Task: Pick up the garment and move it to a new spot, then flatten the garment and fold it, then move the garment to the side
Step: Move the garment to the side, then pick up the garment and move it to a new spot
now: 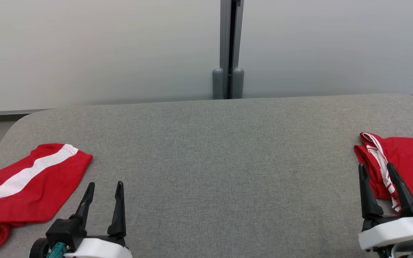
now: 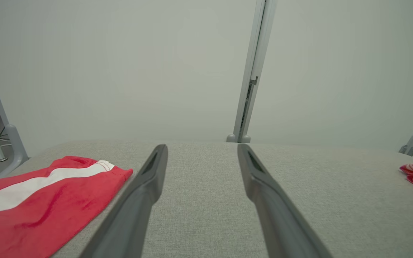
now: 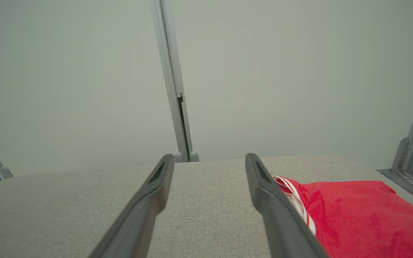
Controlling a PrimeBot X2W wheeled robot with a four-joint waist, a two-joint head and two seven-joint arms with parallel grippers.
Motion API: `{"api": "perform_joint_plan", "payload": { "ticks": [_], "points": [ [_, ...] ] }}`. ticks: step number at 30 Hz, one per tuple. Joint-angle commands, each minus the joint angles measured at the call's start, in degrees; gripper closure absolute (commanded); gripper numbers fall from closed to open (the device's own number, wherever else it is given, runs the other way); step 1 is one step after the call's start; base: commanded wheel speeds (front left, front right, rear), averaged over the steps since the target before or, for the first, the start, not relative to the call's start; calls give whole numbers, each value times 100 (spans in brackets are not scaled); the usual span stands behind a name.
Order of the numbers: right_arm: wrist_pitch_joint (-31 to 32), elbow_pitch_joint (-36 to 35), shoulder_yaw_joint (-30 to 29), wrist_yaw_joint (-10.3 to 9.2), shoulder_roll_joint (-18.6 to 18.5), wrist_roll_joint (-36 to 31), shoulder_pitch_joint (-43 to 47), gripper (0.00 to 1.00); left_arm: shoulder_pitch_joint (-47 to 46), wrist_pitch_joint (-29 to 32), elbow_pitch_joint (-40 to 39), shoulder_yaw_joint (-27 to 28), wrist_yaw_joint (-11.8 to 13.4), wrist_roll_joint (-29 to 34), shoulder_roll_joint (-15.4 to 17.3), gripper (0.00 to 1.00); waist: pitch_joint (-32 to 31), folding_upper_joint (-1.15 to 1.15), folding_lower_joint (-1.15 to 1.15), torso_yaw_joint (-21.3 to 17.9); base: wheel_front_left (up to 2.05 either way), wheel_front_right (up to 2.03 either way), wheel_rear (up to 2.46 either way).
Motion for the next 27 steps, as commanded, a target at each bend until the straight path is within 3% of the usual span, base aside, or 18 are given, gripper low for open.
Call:
{"api": "perform_joint_plan", "payload": {
  "ticks": [1,27],
  "points": [
    [-24,-10,16,2,2,-60,26,0,-56,1,19,21,-30,49,-9,0,1,0,0,-13,0,0,0],
    [-24,93,144,2,21,-90,-102,0,-156,1,67,22,-114,91,-86,0,68,0,0,81,0,0,0]
  ]
}}
